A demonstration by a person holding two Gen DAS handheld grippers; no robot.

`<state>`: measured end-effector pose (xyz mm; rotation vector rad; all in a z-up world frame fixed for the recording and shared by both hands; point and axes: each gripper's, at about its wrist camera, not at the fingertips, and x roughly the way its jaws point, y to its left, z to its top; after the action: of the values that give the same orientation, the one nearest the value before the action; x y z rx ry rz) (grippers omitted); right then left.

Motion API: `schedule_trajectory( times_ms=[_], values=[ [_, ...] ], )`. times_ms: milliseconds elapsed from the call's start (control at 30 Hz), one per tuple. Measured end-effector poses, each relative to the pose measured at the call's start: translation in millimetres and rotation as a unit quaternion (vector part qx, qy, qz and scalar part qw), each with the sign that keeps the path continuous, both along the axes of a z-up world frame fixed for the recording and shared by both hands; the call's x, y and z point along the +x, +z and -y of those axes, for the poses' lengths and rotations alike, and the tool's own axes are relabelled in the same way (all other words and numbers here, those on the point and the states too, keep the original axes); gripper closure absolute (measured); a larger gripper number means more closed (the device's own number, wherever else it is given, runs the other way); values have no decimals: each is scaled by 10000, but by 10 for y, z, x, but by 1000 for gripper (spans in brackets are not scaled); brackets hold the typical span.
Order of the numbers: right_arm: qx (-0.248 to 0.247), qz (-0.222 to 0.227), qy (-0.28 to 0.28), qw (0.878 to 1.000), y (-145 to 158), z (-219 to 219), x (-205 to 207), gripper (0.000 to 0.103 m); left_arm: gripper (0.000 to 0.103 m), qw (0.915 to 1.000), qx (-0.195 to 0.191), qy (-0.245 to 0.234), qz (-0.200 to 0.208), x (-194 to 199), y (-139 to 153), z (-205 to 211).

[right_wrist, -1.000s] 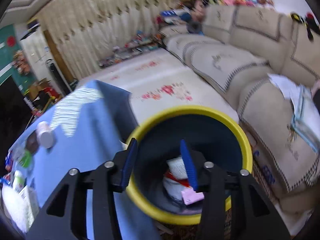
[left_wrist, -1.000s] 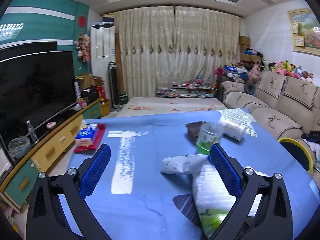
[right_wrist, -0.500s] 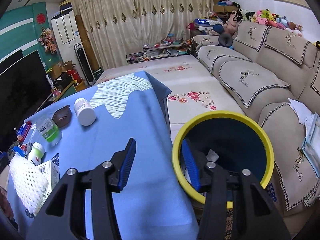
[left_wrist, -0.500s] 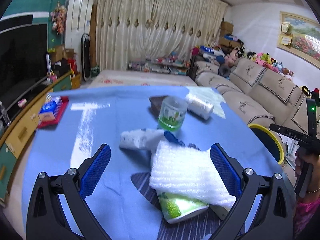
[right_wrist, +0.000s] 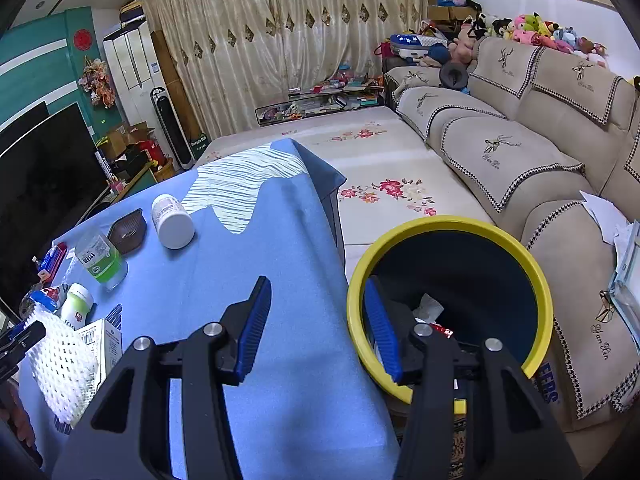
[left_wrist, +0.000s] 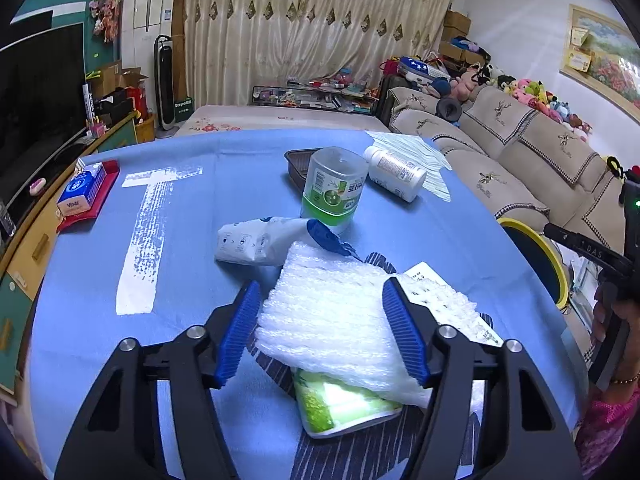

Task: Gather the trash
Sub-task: 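Grasp the white foam fruit net with the left gripper, then carry the foam net over the bin and open the left gripper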

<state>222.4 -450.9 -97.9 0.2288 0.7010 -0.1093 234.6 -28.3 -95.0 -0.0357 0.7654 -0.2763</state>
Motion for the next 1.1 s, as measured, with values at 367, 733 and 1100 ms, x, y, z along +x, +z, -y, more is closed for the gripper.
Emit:
schedule_trajectory(
  times_ms=[367,733,1100],
  values=[
    [82,90,-29,9999,27,40,-48,56,86,9995,183,83,240,-131,167,65],
    [195,233,-105,9995,116,153,-156,56,90,9951,229,-122,949,-497,646,287],
    [15,474,-232,9986,313,349,-418,56,90,9873,367,-444,1480,-691,1111,699]
  ],
)
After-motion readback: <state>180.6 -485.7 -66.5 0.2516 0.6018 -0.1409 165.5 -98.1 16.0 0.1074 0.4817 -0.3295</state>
